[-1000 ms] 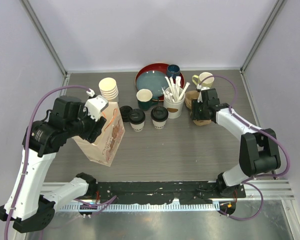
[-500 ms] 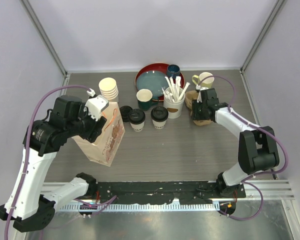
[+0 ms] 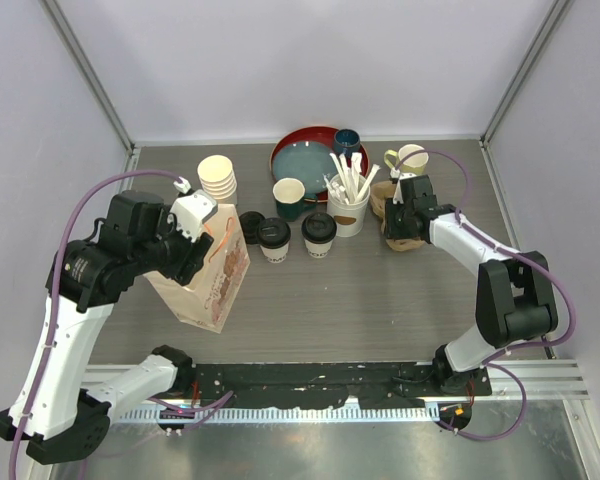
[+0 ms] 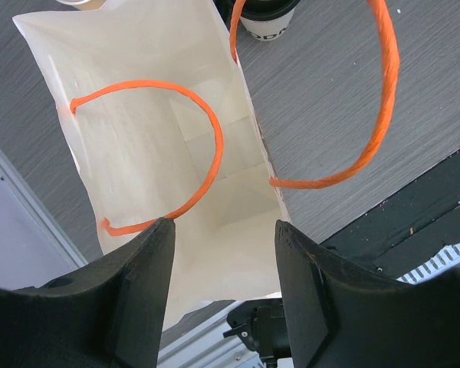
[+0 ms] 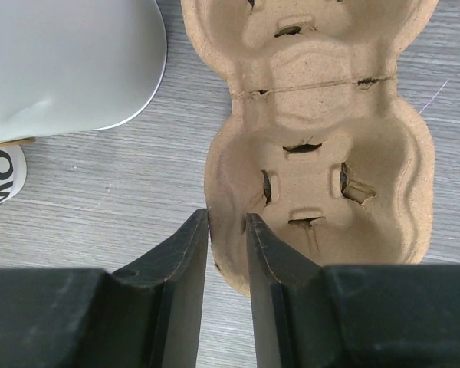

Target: Pack the takeout coffee

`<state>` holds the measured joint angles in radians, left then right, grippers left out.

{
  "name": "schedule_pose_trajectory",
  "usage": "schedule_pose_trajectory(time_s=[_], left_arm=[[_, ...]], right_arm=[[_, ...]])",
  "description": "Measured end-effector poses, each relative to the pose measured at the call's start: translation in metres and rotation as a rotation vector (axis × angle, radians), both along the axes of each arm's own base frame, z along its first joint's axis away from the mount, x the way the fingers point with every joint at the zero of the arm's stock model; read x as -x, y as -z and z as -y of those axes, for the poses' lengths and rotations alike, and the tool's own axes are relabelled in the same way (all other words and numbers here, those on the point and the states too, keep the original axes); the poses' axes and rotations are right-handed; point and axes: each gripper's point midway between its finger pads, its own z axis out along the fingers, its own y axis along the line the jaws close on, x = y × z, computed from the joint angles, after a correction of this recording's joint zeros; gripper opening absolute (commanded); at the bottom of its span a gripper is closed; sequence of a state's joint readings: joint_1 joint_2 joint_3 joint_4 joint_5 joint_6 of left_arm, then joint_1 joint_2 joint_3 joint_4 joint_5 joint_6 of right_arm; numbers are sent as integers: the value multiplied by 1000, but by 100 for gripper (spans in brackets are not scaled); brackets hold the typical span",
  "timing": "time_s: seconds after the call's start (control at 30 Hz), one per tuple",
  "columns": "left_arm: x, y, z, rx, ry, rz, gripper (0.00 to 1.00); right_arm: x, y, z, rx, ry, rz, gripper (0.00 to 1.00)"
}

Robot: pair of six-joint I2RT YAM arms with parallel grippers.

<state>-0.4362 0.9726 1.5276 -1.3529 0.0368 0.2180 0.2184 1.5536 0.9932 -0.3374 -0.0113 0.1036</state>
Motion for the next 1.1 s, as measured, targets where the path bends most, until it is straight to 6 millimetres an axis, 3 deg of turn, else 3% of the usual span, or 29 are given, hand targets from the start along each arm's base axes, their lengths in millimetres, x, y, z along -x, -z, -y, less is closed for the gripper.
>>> schedule_pose_trajectory(time_s=[0.13, 0.57, 0.8, 1.1], left_arm=[[0, 0, 0, 0, 0, 0, 58], [0, 0, 0, 0, 2, -1, 58], [0, 0, 0, -1, 3, -2, 58], [-2, 2, 1, -5, 2, -8, 58]], right_arm=[[0, 0, 0, 2, -3, -1, 28], [-7, -6, -1, 7, -15, 24, 1], [-8, -8, 0, 12, -11, 26, 1], [-11, -30, 10, 47, 26, 90, 1]])
